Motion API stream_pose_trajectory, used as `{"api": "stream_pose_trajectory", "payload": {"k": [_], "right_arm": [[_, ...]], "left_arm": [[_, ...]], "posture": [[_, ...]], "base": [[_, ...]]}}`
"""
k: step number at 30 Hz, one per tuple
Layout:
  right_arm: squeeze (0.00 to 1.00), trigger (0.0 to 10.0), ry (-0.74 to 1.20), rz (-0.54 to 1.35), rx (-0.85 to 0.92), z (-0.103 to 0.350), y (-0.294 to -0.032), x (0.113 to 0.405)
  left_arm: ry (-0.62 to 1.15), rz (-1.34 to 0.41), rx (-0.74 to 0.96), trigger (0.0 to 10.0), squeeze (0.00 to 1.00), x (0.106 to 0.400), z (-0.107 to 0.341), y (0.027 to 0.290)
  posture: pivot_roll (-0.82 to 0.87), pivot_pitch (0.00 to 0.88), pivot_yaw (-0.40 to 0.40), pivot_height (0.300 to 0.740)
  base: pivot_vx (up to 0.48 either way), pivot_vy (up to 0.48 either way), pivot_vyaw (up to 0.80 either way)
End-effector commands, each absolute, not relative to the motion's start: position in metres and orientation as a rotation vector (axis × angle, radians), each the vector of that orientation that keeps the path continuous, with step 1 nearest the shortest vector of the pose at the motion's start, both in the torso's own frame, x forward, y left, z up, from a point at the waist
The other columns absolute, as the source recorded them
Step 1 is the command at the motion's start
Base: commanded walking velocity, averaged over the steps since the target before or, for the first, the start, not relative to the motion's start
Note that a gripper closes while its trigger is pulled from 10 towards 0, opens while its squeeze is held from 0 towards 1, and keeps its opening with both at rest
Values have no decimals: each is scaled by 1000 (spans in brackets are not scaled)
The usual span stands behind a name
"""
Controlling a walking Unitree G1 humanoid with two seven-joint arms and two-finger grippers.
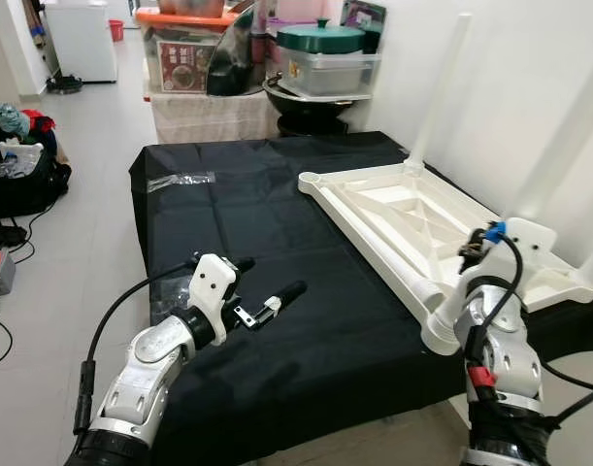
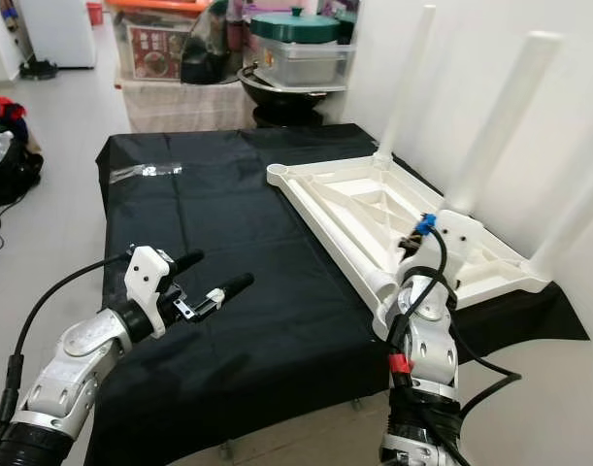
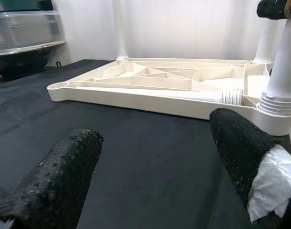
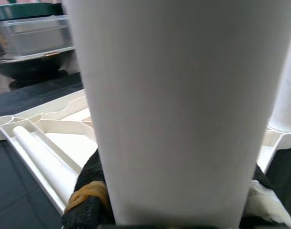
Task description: Building children table
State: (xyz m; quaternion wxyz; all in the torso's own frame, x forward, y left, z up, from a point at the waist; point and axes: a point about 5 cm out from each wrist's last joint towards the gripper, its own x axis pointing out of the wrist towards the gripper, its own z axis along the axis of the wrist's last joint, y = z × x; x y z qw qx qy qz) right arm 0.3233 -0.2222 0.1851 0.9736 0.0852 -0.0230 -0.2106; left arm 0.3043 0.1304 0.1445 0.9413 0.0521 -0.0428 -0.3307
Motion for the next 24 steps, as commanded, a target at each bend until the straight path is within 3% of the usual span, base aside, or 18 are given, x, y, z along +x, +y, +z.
{"api": "stream_pose_trajectory", "payload": {"k": [1, 19, 24], "right_arm": [[0, 10000, 13, -248, 301, 172, -197, 327], [0, 10000, 12, -98, 234, 172, -190, 330], [0, 10000, 13, -51, 215, 172, -188, 330]], "left_arm": [[-91, -674, 102, 10000, 0, 305, 144, 128], [-97, -648, 99, 10000, 0, 308, 147, 129], [-104, -614, 81, 10000, 0, 310, 149, 133]], "posture": [[17, 0, -73, 740], [26, 0, -77, 740], [23, 0, -77, 740]], "base": [[0, -472, 0], [0, -473, 0], [0, 0, 0]]}}
